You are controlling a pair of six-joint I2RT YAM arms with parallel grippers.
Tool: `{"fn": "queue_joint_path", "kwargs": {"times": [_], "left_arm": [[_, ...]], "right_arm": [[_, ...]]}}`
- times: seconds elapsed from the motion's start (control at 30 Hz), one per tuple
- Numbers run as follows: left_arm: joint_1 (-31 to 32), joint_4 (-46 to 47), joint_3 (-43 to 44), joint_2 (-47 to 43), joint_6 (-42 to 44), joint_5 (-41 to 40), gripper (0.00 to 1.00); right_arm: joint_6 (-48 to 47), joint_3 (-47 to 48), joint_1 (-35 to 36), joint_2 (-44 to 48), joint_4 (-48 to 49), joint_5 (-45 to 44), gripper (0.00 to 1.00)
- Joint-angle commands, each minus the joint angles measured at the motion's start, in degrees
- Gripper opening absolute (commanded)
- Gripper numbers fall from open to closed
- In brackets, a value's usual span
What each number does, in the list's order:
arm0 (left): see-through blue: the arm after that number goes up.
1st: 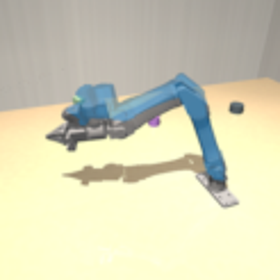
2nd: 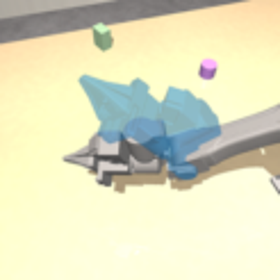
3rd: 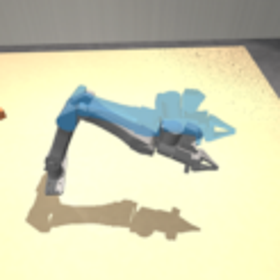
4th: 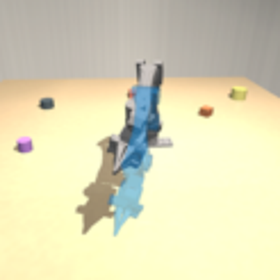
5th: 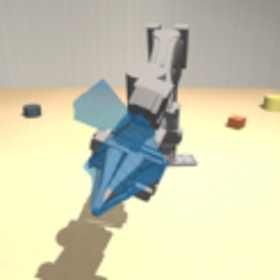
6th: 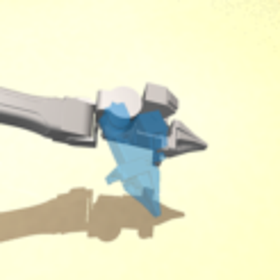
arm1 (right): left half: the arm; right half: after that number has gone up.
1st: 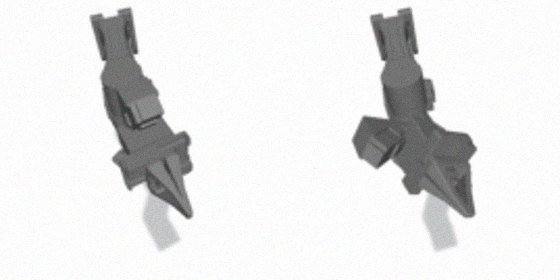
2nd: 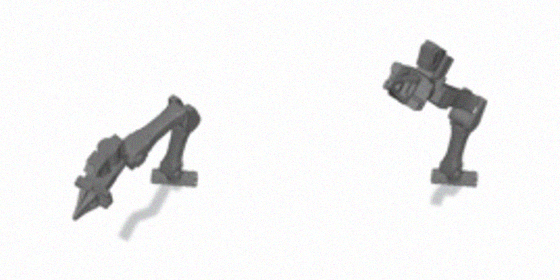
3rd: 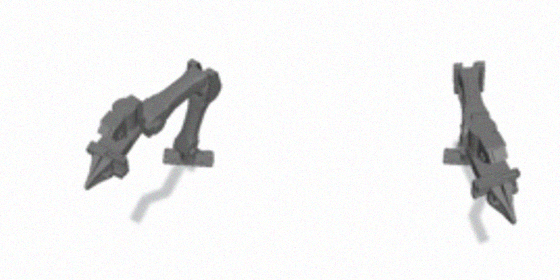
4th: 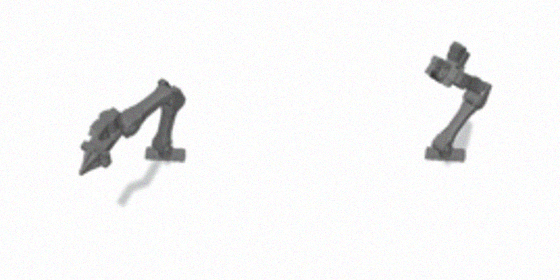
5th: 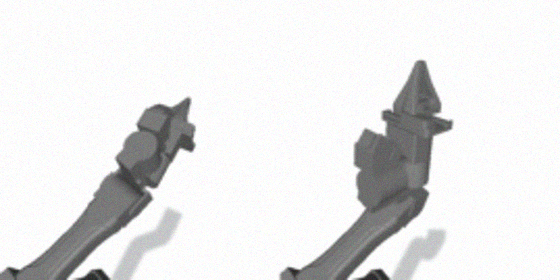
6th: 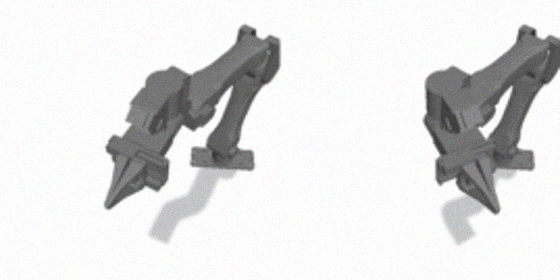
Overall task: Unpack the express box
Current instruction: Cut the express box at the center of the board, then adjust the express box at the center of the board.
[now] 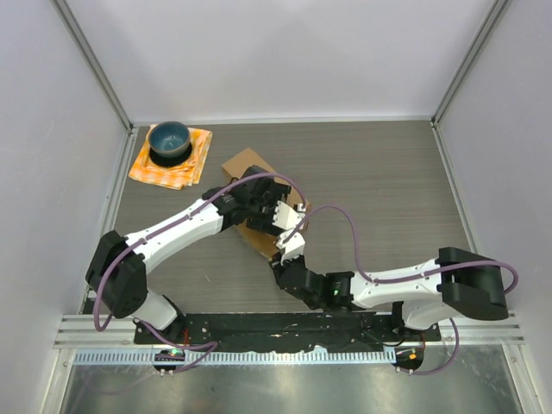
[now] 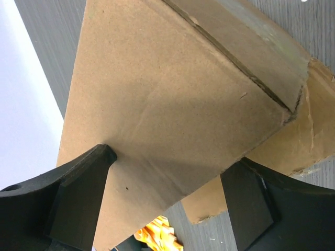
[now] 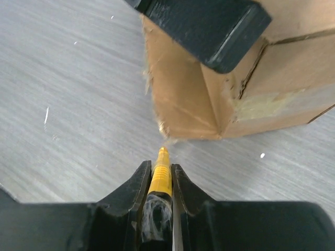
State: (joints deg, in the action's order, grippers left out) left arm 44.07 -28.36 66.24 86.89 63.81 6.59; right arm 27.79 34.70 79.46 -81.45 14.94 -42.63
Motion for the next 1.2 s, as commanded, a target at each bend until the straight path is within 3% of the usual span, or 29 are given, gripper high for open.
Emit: {"fn": "queue_joint_path", "kwargs": {"times": [0.0, 0.23, 0.43, 0.6, 0.7, 0.77, 0.83, 0.93, 1.03, 1.17], "left_arm": [[3.0, -10.5, -2.9, 3.3, -10.5, 12.5, 0.86], [3.7, -9.4, -3.1, 2.0, -12.5, 11.3, 0.88], [5.8, -7.8, 1.5, -1.3, -20.3, 5.2, 0.99], [3.5, -18.5, 18.3, -1.0, -30.4, 3.6, 1.0], [-1.2, -31.2, 33.3, 3.5, -33.9, 1.2, 1.0], [-8.1, -37.7, 41.2, 7.1, -34.3, 3.2, 1.0], [-15.6, -33.7, 40.2, 5.5, -36.8, 3.7, 1.0], [-21.9, -20.5, 30.3, 2.4, -35.9, 1.0, 1.0], [-24.0, -7.1, 18.6, 1.2, -33.1, 0.4, 1.0], [-26.1, 3.9, 14.9, 6.9, -33.0, -2.8, 1.0]], "right_arm": [[3.9, -3.6, 0.3, -2.6, -19.9, 20.7, 0.01], [2.4, -3.0, 0.3, 0.4, -19.2, 18.0, 0.01], [-1.9, 0.8, -2.2, 9.7, -22.2, 13.0, 0.01], [-2.0, 1.2, -3.5, 19.6, -23.9, 9.8, 0.01], [-1.8, 2.5, -3.5, 23.0, -24.3, 8.3, 0.01], [-2.3, 3.3, -3.5, 25.7, -24.2, 7.1, 0.01], [-3.4, 4.4, -3.5, 27.0, -23.1, 6.4, 0.01], [-4.7, 6.3, -3.5, 26.7, -22.3, 5.3, 0.01], [-5.2, 6.6, -4.0, 25.8, -19.5, 4.9, 0.01], [-3.6, 6.0, -7.3, 22.5, -18.0, 6.6, 0.01]]}}
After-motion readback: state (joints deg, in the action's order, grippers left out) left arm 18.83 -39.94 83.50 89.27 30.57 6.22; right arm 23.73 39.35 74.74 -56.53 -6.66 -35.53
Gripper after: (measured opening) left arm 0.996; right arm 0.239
